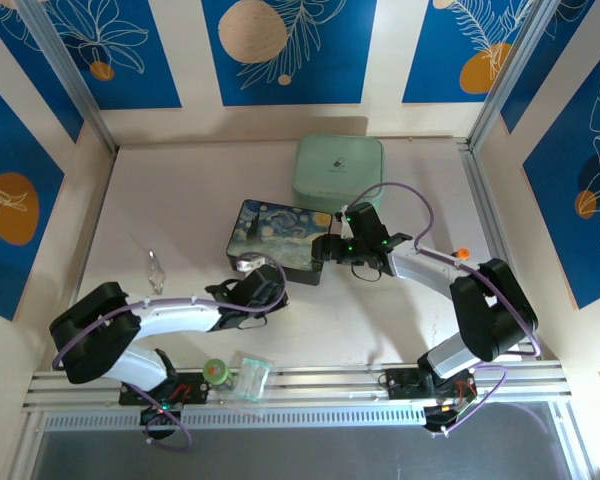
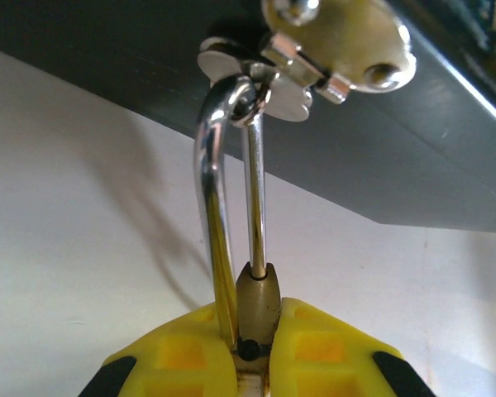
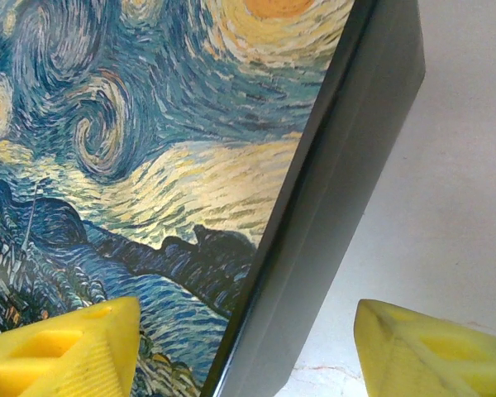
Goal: Unlock the padlock with the key
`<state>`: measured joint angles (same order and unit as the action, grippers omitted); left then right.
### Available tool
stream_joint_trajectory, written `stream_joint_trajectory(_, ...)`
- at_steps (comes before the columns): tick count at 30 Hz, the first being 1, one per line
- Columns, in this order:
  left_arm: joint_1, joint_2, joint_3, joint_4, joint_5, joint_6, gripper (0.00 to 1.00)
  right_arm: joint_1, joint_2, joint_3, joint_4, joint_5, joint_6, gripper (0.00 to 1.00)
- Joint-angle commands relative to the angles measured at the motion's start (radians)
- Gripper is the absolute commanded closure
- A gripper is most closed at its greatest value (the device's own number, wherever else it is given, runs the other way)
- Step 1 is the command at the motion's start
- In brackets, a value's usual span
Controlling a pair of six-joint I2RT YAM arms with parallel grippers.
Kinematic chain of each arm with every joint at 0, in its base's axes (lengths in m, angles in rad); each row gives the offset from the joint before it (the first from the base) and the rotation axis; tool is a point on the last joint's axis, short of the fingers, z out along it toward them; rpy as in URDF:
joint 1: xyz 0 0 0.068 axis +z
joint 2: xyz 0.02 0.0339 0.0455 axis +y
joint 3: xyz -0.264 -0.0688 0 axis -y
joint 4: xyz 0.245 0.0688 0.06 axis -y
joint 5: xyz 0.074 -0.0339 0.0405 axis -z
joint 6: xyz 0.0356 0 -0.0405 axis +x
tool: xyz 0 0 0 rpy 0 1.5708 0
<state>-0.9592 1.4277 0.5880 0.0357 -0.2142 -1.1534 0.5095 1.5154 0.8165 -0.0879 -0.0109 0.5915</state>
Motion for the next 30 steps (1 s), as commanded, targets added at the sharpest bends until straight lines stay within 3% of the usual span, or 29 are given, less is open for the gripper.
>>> stream_joint_trajectory(1, 0.016, -0.014, 0.016, -0.210, -0.134, 0.106, 1.00, -0.008, 0.052, -0.038, -0.102, 0.064, -0.019, 0.33)
stream_joint_trajectory(9, 0.020, 0.031, 0.022, -0.240, -0.171, 0.137, 0.95, -0.011, 0.058, -0.024, -0.100, 0.066, -0.021, 0.35)
stream_joint_trajectory(19, 0.022, 0.047, -0.028, -0.079, -0.148, 0.166, 0.86, -0.011, 0.056, -0.024, -0.097, 0.057, -0.025, 0.35)
stream_joint_trajectory(30, 0.023, 0.097, 0.034, -0.077, -0.185, 0.228, 0.79, -0.011, 0.061, -0.028, -0.084, 0.042, -0.021, 0.35)
